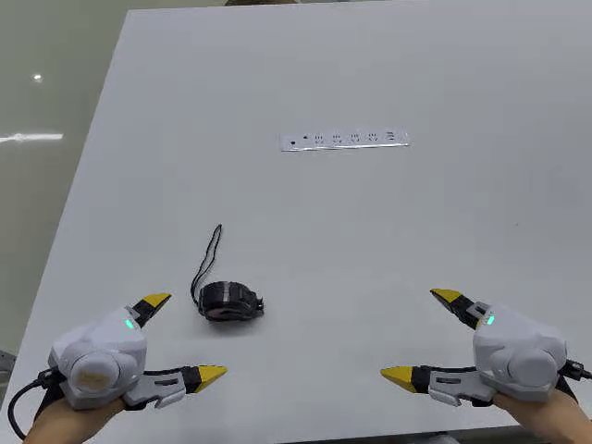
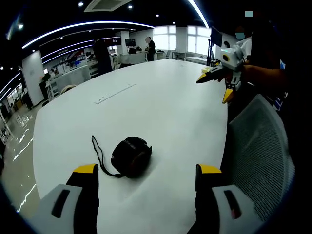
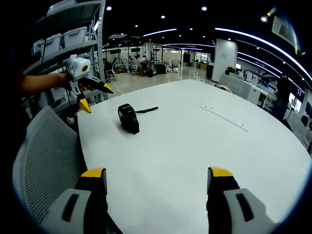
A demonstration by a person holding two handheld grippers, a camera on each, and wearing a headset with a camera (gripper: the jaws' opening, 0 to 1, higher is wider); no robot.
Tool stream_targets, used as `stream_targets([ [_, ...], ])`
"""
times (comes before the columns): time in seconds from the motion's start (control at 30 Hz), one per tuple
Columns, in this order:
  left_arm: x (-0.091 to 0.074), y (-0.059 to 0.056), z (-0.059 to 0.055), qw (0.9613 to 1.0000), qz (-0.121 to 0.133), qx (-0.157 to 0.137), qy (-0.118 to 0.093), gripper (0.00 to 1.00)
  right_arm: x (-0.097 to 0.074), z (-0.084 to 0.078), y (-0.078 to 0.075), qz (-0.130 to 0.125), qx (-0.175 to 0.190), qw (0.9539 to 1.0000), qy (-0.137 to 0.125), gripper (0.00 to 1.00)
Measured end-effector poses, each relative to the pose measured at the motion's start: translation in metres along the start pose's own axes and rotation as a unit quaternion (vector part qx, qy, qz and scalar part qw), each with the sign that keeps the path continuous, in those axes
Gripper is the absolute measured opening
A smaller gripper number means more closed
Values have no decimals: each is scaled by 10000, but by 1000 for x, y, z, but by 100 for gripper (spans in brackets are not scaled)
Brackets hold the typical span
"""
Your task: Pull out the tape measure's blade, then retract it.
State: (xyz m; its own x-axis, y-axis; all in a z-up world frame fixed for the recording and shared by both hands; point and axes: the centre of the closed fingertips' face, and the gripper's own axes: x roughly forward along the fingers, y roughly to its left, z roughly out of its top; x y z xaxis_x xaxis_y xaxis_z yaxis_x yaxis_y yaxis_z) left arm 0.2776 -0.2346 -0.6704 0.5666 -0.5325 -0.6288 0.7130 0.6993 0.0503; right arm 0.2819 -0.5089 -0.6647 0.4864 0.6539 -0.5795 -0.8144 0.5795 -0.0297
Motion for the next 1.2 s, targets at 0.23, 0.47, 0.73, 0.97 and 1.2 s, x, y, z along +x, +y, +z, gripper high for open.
stream_targets([
  [0.23, 6, 5, -3, 9997, -114, 175, 127, 74, 7, 6, -4, 85, -247, 9996, -83, 83],
  [0.47, 14, 7, -9, 9987, -241, 325, 316, 70, 17, 10, -3, 256, -438, 9987, -84, 79],
  [0.73, 21, 10, -9, 9979, -356, 385, 382, 65, 29, 11, -3, 436, -564, 9975, -26, 77],
  [0.97, 27, 16, -6, 9974, -393, 445, 404, 63, 40, 11, -4, 624, -666, 9958, 41, 76],
  [1.2, 34, 20, -5, 9961, -493, 598, 417, 58, 50, 14, -2, 820, -883, 9927, 44, 73],
])
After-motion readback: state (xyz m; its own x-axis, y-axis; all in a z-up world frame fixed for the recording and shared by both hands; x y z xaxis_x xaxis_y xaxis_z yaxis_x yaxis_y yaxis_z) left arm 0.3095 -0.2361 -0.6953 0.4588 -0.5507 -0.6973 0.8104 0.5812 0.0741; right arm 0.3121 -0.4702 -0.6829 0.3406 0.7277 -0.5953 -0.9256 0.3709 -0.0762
